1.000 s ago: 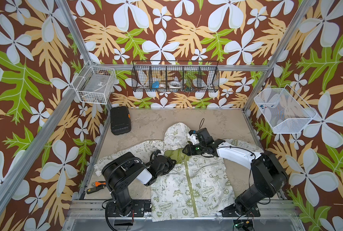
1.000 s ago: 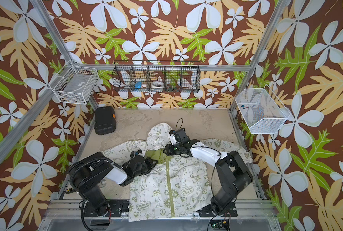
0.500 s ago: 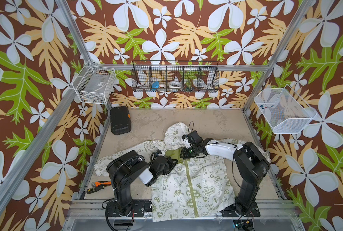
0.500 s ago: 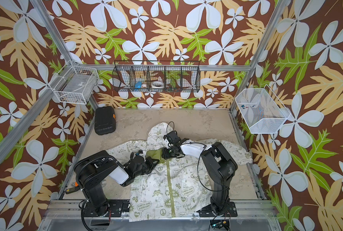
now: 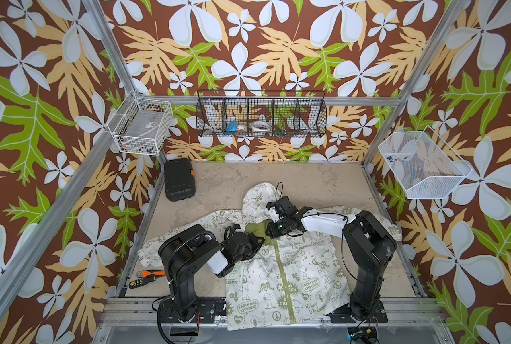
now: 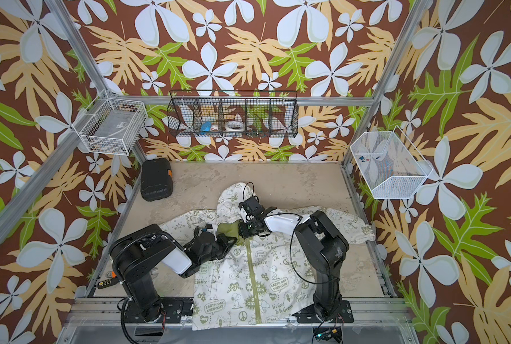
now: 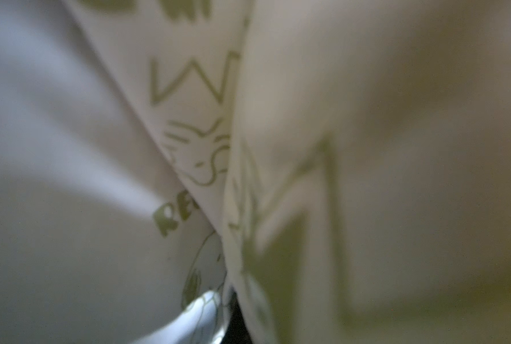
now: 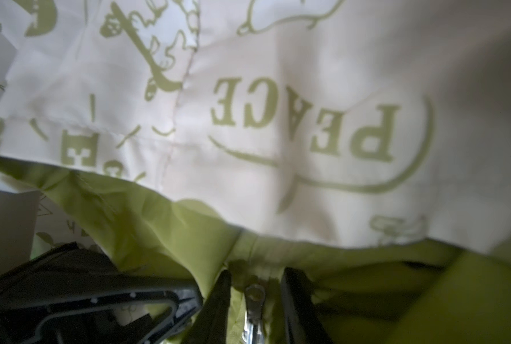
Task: Unzip the jacket
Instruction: Flatten out the jacket at the center of the board.
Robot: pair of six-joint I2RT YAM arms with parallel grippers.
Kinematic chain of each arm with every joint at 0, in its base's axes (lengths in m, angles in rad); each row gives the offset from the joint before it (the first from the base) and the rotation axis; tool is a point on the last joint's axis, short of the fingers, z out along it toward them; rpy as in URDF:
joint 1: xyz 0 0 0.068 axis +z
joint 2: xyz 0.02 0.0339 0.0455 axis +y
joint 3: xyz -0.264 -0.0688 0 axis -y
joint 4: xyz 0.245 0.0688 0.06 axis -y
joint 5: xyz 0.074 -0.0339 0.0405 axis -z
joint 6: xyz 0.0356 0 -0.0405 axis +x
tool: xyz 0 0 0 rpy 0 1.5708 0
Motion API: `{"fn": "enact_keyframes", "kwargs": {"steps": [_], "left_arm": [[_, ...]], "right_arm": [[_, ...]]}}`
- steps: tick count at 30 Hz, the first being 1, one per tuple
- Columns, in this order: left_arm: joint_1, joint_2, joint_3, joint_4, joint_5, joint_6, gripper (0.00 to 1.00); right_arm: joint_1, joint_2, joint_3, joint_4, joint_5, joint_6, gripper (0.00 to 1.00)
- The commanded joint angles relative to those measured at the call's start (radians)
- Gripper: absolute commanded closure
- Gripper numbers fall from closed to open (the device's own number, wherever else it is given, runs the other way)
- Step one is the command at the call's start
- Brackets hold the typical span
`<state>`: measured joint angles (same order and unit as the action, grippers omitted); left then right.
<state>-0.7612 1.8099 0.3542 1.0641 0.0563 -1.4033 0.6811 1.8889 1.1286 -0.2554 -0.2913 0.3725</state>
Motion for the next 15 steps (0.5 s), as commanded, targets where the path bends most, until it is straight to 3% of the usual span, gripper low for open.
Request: {"fn": "enact_keyframes", "kwargs": {"steps": [1,15], "left_arm": [[-0.001,0.0,-0.003,-0.103,-0.005,0.009,1.0],[-0.001,0.0,-0.001,-0.117,-0.012,0.008,1.0]], "right_arm": [[0.013,0.014,-0.007,-0.071,0.001,-0.016,0.67],[0.029,-0.047,0.052,-0.168,0.035,-0.051,0.66]]}}
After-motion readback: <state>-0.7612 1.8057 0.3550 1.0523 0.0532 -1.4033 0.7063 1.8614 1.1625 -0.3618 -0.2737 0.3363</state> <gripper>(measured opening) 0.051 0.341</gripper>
